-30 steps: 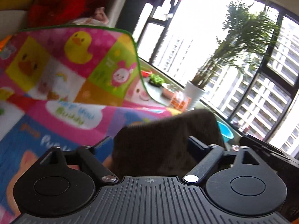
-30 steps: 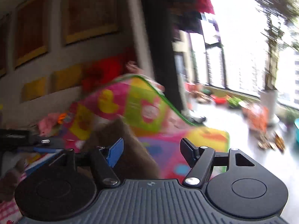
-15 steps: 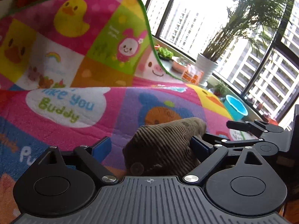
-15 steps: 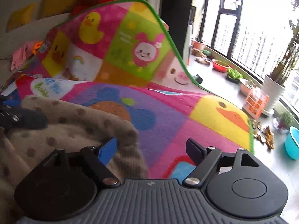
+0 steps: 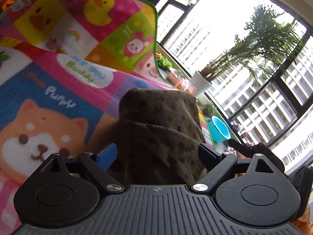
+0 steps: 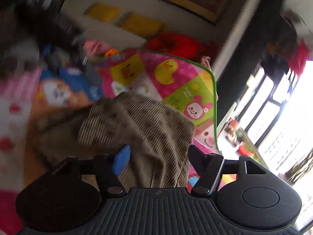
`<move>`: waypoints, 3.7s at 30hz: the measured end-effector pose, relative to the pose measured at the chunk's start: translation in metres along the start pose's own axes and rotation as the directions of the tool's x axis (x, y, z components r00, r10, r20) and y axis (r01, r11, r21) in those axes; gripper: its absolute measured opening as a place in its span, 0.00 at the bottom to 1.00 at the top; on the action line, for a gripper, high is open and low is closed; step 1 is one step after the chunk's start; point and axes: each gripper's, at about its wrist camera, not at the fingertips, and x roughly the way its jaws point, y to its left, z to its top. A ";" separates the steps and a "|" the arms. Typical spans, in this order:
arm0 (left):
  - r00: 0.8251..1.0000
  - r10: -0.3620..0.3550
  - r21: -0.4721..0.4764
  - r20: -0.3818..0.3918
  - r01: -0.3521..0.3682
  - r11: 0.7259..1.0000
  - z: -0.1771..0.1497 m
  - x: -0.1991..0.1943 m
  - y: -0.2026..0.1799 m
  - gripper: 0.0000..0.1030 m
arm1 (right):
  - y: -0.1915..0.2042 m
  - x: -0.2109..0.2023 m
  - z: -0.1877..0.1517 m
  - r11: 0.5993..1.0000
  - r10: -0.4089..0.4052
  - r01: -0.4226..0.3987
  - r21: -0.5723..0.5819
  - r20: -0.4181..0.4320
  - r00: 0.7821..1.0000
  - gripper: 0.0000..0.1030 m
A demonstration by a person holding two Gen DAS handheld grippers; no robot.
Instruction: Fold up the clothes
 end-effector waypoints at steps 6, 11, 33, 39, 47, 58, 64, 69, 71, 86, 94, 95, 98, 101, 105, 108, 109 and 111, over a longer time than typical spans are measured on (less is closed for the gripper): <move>0.998 0.030 -0.059 0.058 -0.026 0.998 -0.004 -0.031 0.018 0.94 | 0.019 0.015 -0.005 0.992 -0.071 0.074 -0.101 0.035 0.997 0.63; 0.996 0.066 -0.075 0.066 -0.061 0.995 -0.004 -0.036 0.023 0.94 | 0.039 0.014 0.019 0.997 0.047 -0.040 -0.070 0.102 0.994 0.13; 0.998 -0.036 0.166 0.056 0.026 0.986 0.017 0.026 -0.041 0.95 | -0.088 0.002 -0.006 0.790 0.142 -0.110 0.603 -0.006 0.990 1.00; 0.998 0.060 0.202 0.004 -0.060 0.978 0.035 0.068 -0.045 0.95 | -0.130 0.056 -0.012 0.680 0.151 0.024 0.733 -0.172 0.973 1.00; 0.982 0.174 0.239 -0.067 -0.154 0.959 0.048 0.091 -0.030 0.95 | -0.131 0.133 0.027 0.741 0.180 -0.049 0.670 -0.127 0.975 1.00; 0.978 0.201 0.270 -0.054 -0.180 0.946 0.053 0.090 -0.025 0.96 | -0.110 0.192 -0.008 0.861 0.075 0.147 0.487 -0.407 0.911 1.00; 0.973 0.220 0.299 -0.065 -0.191 0.935 0.050 0.101 -0.017 1.00 | -0.103 0.177 -0.011 0.834 0.061 0.176 0.522 -0.404 0.913 1.00; 0.974 0.212 0.292 -0.079 -0.181 0.939 0.049 0.105 -0.011 1.00 | -0.099 0.174 -0.012 0.829 0.036 0.198 0.523 -0.403 0.915 1.00; 0.974 0.210 0.288 -0.082 -0.178 0.941 0.048 0.107 -0.009 1.00 | -0.099 0.175 -0.013 0.828 0.032 0.202 0.523 -0.403 0.915 1.00; 0.975 0.200 0.215 -0.102 -0.175 0.961 0.043 0.112 0.000 1.00 | -0.094 0.102 0.005 0.837 0.134 -0.023 0.546 -0.164 0.977 1.00; 0.974 0.200 0.215 -0.101 -0.175 0.961 0.041 0.111 -0.001 1.00 | -0.045 0.080 -0.009 0.840 0.281 -0.150 0.521 -0.181 0.943 1.00; 0.974 0.202 0.214 -0.100 -0.177 0.961 0.041 0.111 0.000 1.00 | -0.048 0.080 -0.008 0.830 0.294 -0.154 0.537 -0.187 0.937 1.00; 0.975 0.200 0.209 -0.097 -0.177 0.962 0.040 0.111 0.000 1.00 | -0.051 0.065 0.005 0.844 0.284 -0.180 0.505 -0.137 0.949 1.00; 0.976 0.196 0.203 -0.096 -0.174 0.964 0.039 0.112 0.001 1.00 | -0.043 0.050 0.014 0.845 0.334 -0.271 0.460 -0.059 0.941 1.00; 0.976 0.194 0.206 -0.099 -0.170 0.964 0.039 0.111 0.001 1.00 | -0.013 0.067 0.005 0.869 0.365 -0.275 0.411 -0.155 0.918 1.00; 0.975 0.199 0.207 -0.094 -0.177 0.962 0.037 0.110 0.001 1.00 | -0.017 0.063 0.003 0.854 0.376 -0.288 0.433 -0.133 0.917 1.00; 0.976 0.198 0.206 -0.094 -0.176 0.963 0.037 0.110 0.001 1.00 | -0.023 0.061 0.005 0.843 0.387 -0.300 0.447 -0.117 0.914 1.00; 0.976 0.197 0.204 -0.094 -0.175 0.963 0.037 0.110 0.001 1.00 | -0.039 0.057 0.007 0.826 0.380 -0.298 0.478 -0.082 0.921 1.00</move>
